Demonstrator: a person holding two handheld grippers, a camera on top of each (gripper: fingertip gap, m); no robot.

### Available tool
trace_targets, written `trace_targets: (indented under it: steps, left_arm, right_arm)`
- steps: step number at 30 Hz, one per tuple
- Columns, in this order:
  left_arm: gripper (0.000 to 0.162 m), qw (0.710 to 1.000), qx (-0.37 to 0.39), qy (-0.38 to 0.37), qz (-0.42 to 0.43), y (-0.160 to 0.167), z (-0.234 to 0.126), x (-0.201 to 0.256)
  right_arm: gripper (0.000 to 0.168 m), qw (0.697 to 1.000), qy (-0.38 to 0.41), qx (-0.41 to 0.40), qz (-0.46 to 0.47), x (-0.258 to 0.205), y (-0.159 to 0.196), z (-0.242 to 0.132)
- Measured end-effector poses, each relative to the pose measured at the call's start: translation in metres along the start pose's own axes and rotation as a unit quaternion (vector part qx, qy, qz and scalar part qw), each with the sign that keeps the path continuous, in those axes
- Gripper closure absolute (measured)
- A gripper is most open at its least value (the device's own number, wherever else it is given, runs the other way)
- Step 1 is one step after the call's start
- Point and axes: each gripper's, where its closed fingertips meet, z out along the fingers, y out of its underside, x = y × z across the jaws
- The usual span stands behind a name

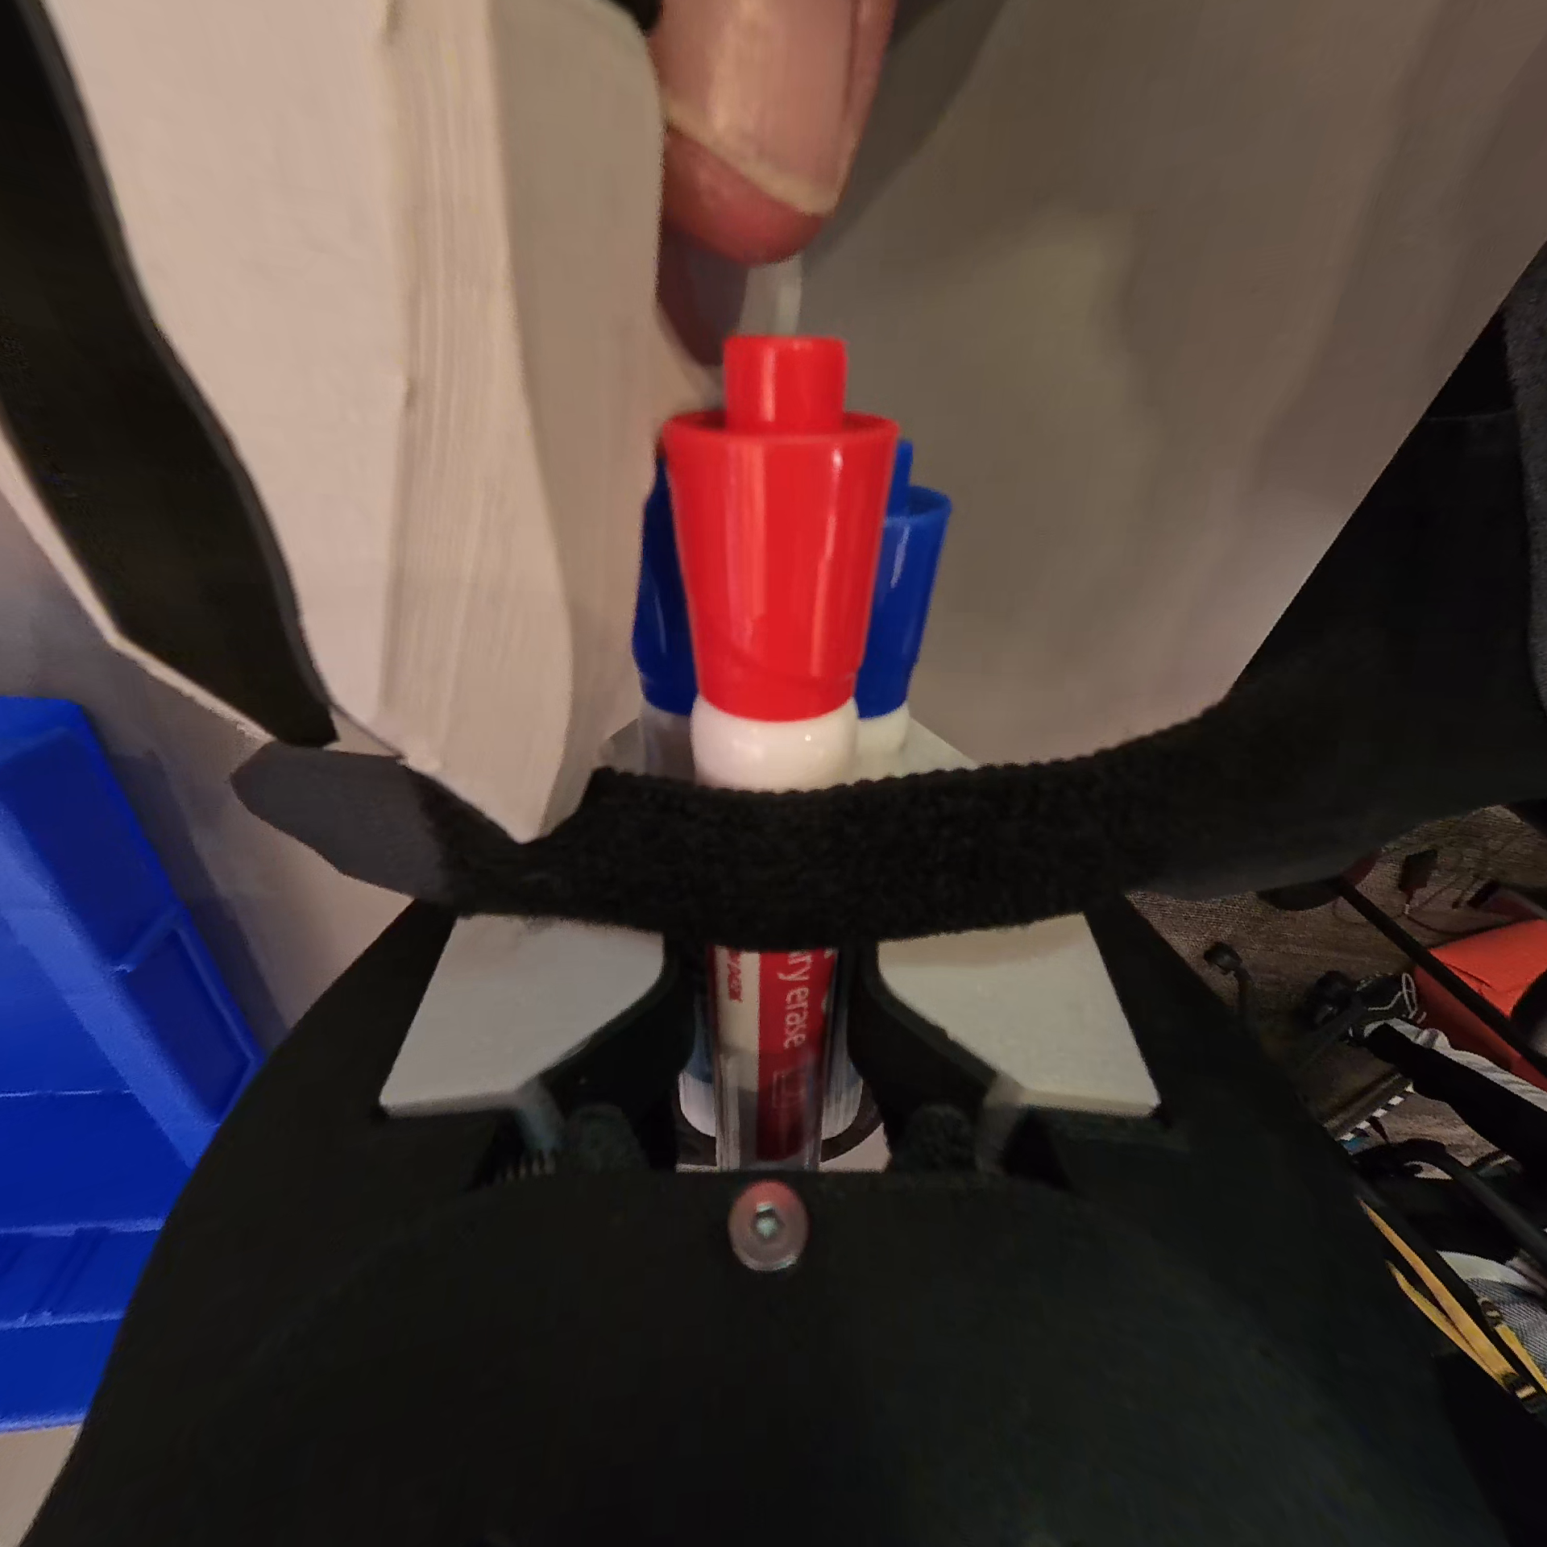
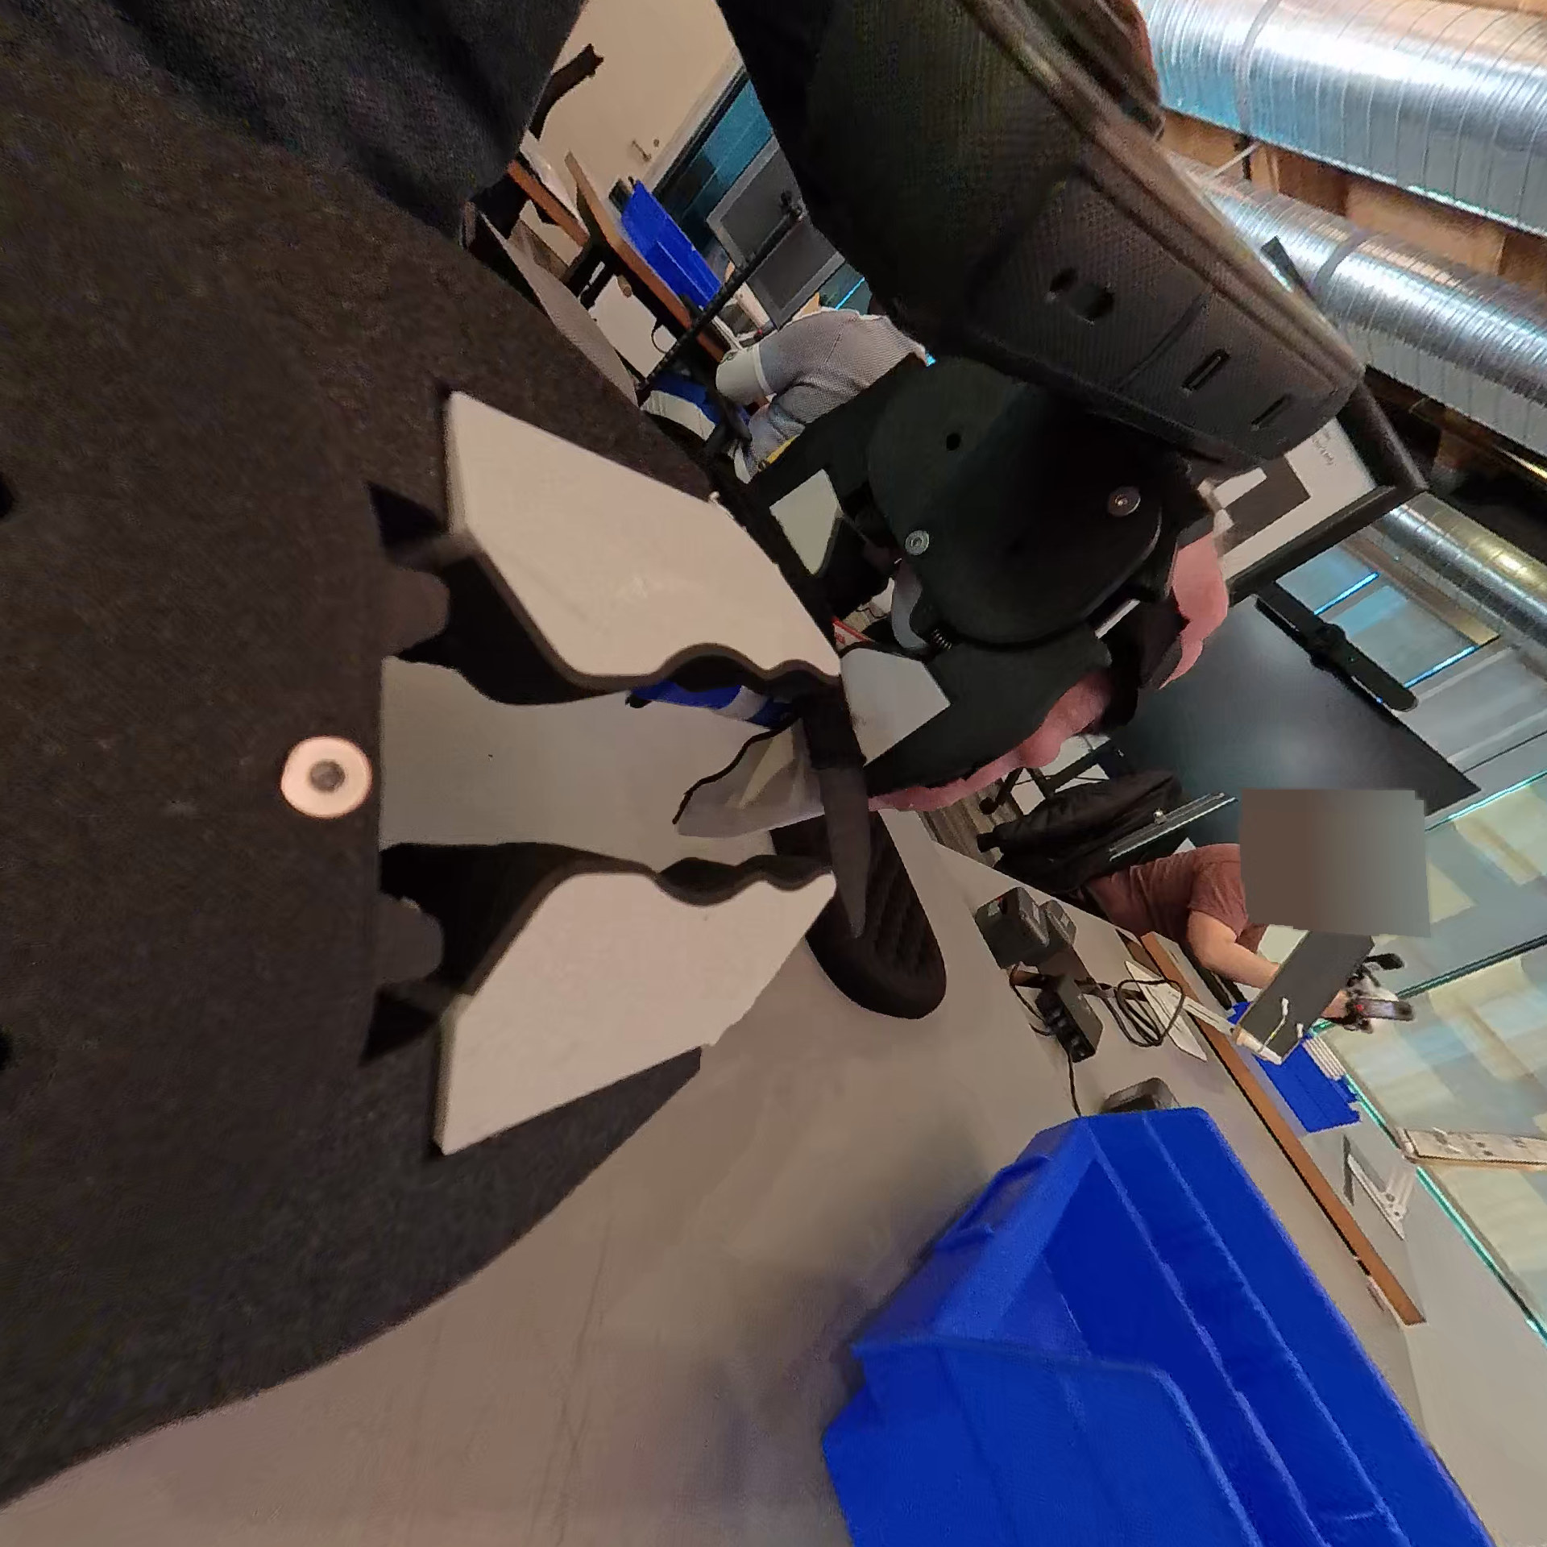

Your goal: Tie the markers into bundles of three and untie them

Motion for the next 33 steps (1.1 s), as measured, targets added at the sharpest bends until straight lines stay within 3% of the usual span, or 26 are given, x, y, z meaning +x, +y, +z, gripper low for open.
trace_targets:
  steps: [1, 12, 17, 23, 27, 31, 33]
  left_arm:
    - [0.123, 1.0, 0.002, -0.001, 0.002, -0.001, 0.0, -0.001]
    - [0.122, 1.0, 0.005, -0.002, 0.004, -0.004, 0.0, -0.001]
    - [0.12, 1.0, 0.001, -0.001, 0.004, -0.003, 0.0, -0.002]
    - [0.116, 1.0, 0.003, 0.005, 0.002, -0.003, 0.0, -0.001]
    - [0.12, 1.0, 0.007, 0.005, 0.005, -0.004, 0.004, -0.003]
    - [0.12, 1.0, 0.007, 0.004, -0.011, 0.006, 0.006, -0.008]
    - [0.12, 1.0, 0.011, 0.005, -0.019, 0.01, 0.007, -0.008]
  right_arm:
    - [0.131, 1.0, 0.001, 0.0, 0.0, 0.001, 0.0, -0.001]
    - [0.124, 1.0, 0.019, 0.004, 0.014, 0.01, 0.002, -0.006]
    - [0.114, 1.0, 0.012, 0.026, 0.004, 0.01, -0.005, -0.015]
    - [0.099, 0.996, -0.01, 0.034, -0.085, -0.008, -0.014, -0.027]
    - [0.095, 0.99, 0.008, -0.021, -0.136, -0.013, 0.005, -0.021]
    - [0.114, 0.976, 0.029, -0.069, -0.204, -0.015, 0.022, -0.037]
    - [0.123, 0.956, -0.03, -0.145, -0.254, -0.037, 0.049, -0.039]
